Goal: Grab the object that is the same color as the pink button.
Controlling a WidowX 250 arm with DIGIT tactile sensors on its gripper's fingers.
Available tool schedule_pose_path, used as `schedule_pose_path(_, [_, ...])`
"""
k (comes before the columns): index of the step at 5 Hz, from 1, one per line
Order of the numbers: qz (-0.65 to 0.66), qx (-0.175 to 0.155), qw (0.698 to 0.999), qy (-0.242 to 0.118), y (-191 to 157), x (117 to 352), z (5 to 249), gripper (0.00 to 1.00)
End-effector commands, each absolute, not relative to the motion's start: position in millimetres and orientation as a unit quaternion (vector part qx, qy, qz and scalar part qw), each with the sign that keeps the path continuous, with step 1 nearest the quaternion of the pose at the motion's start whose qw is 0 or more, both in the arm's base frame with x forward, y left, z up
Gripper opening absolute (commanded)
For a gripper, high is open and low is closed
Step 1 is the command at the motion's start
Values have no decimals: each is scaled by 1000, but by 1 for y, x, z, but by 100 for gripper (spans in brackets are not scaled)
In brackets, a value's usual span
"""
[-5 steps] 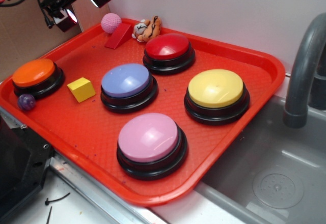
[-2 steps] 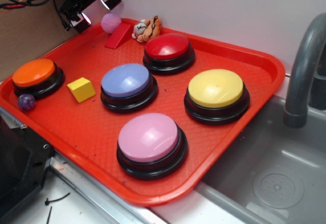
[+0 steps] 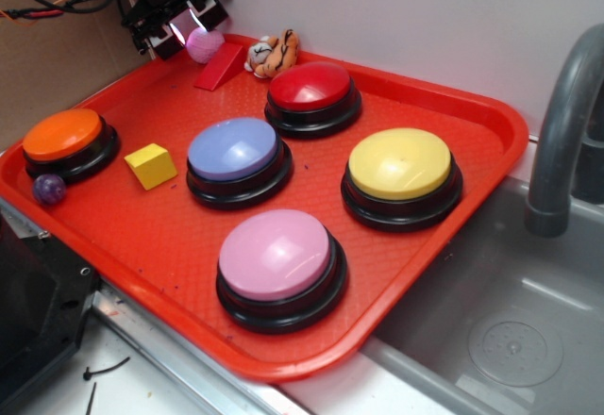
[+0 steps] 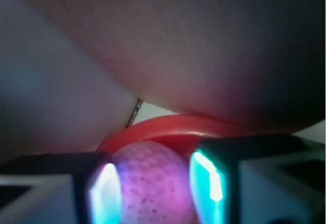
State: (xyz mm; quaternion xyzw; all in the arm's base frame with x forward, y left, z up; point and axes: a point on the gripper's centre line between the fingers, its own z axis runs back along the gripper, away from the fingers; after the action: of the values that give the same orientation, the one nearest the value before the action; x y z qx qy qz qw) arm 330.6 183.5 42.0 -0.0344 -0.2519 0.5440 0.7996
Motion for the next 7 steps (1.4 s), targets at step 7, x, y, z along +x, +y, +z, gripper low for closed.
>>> schedule_pose_path(7, [223, -76, 963, -131, 115, 253, 211, 0])
